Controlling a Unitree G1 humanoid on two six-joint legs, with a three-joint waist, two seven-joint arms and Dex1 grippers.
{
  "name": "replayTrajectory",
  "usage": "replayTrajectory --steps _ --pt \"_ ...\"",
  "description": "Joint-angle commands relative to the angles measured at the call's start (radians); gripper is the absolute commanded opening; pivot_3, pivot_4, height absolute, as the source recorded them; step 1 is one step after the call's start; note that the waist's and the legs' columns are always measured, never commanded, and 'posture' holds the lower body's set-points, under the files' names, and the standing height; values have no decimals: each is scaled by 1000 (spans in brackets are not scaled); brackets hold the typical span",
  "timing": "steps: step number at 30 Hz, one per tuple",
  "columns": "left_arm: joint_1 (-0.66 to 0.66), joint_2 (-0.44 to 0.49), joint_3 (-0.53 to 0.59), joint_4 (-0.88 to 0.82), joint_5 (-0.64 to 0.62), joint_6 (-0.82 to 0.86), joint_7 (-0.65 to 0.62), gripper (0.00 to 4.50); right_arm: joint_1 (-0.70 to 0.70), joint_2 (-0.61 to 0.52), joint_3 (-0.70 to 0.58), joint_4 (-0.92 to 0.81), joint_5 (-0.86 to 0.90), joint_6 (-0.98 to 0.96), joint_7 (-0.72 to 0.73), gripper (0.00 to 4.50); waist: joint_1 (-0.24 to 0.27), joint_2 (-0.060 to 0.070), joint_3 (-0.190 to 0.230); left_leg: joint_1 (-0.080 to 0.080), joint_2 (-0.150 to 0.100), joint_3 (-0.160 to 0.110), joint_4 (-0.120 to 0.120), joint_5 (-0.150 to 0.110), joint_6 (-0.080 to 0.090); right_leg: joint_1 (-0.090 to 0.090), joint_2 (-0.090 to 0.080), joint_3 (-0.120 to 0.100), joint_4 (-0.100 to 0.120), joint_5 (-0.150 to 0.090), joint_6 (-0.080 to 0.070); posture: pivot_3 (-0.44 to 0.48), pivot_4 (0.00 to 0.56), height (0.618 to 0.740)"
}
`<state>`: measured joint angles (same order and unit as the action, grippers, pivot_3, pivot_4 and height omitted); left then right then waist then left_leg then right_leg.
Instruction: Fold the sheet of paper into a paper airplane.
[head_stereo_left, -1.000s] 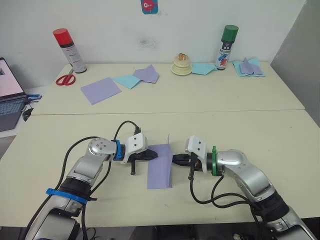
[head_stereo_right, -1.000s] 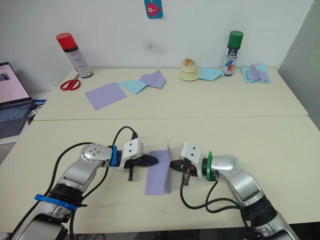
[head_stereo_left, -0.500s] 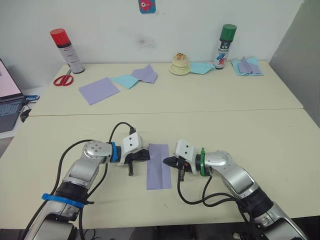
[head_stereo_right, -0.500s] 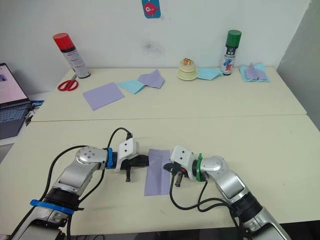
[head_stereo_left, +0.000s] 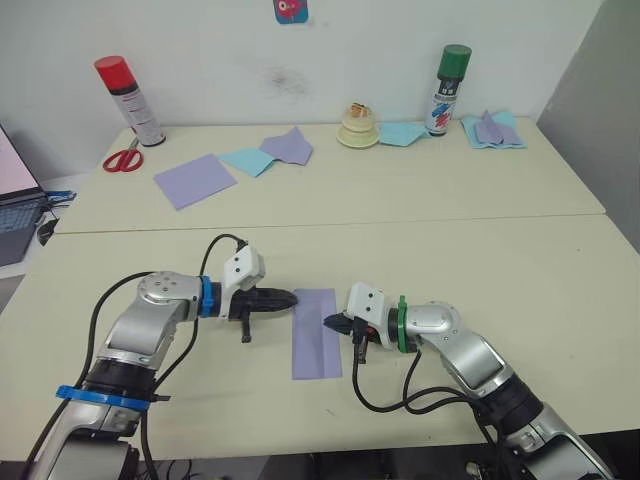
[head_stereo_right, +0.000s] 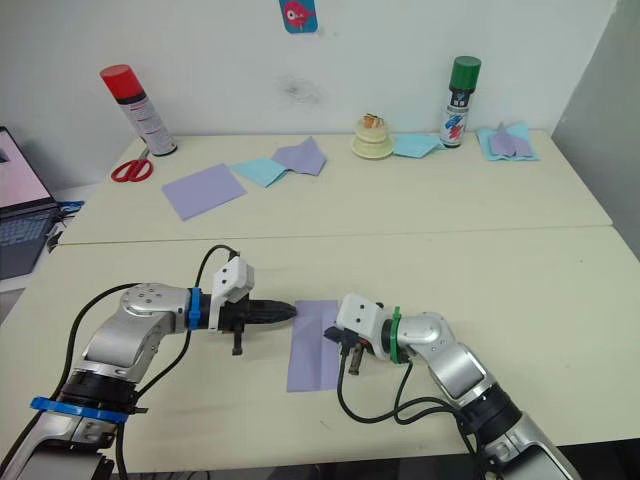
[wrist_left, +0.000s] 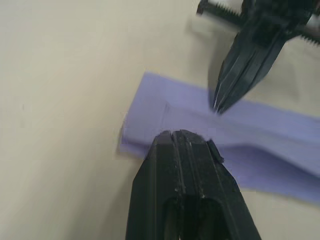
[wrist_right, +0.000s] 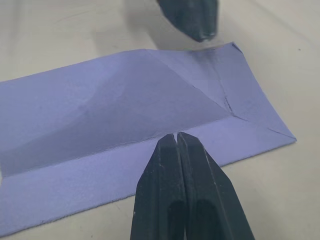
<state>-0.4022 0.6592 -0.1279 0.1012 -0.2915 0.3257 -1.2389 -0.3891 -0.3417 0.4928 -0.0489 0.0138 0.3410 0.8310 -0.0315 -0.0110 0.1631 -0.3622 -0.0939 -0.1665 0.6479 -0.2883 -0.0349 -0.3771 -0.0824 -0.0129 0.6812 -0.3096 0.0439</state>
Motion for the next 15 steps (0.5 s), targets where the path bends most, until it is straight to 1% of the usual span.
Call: replayTrajectory --steps 1,7,11,15 --pt "8 -30 -33 -61 -1 2 11 0 6 -10 10 7 -23 11 4 40 0 0 0 0 0 1 0 0 0 0 0 1 0 0 0 0 150 740" --pt "34 -32 -121 7 118 -112 22 0 7 -22 10 -6 -37 4 -3 40 0 0 0 0 0 2 -1 0 0 -2 0 1 0 0 0 0 150 740" --pt "47 -14 -134 55 152 -165 19 0 9 -36 -24 -51 -29 15 -12 40 2 0 0 0 0 2 -1 0 0 -2 0 1 0 0 0 0 150 740" --pt "60 -7 -132 93 162 -196 25 0 23 -59 -92 -128 19 12 -8 40 3 0 0 0 0 2 -1 0 0 -2 0 1 0 0 0 0 150 740"
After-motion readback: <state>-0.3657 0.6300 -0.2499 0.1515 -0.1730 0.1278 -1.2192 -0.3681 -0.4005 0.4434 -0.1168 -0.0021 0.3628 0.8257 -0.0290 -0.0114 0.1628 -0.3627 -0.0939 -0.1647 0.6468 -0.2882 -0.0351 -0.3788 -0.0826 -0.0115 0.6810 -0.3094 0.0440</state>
